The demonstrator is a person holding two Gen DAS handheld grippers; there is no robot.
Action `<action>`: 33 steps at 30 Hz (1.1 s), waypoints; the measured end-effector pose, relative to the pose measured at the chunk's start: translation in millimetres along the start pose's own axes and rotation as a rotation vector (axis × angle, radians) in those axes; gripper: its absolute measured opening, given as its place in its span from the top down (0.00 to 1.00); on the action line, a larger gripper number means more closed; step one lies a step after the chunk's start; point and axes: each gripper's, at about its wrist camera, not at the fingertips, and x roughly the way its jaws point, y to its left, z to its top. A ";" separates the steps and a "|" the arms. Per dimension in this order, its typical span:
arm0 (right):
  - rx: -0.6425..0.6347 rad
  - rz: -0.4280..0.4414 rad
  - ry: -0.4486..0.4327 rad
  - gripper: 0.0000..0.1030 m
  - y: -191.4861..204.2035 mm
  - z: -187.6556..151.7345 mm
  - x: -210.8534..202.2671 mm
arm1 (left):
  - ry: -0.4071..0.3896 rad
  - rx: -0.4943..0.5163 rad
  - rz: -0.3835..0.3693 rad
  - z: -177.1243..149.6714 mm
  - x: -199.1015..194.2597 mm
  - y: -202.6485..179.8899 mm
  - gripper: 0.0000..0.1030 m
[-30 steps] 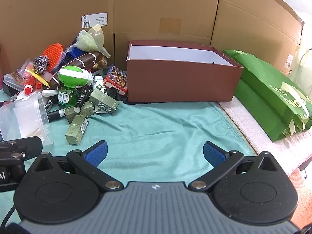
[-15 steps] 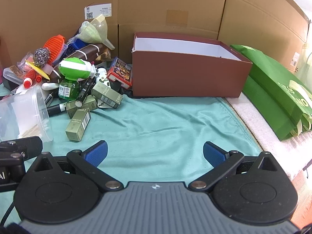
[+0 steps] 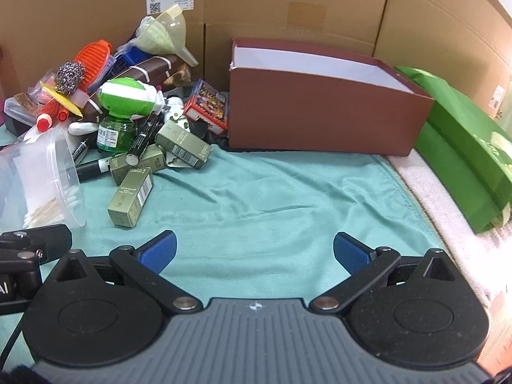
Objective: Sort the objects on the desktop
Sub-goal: 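Move the left gripper toward the clear plastic cup with cotton swabs, then close the left gripper on the clear plastic cup and lift it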
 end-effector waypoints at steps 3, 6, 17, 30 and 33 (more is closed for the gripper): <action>-0.011 0.085 -0.017 0.02 1.3 -2.1 4.3 | -0.034 0.025 -0.040 -6.9 2.3 12.8 0.00; -0.032 0.200 -0.040 0.02 4.9 -4.3 8.3 | -0.050 0.034 -0.042 -14.5 6.4 27.3 0.01; -0.171 0.454 -0.152 0.02 25.5 4.4 6.7 | -0.128 -0.042 -0.255 -2.6 -5.9 78.4 0.08; -0.298 0.662 -0.238 0.02 52.7 12.7 -9.2 | -0.108 -0.076 -0.306 12.2 4.0 87.2 0.13; -0.311 0.632 -0.229 0.02 54.5 12.8 -5.4 | -0.108 -0.063 -0.327 13.3 5.2 84.9 0.13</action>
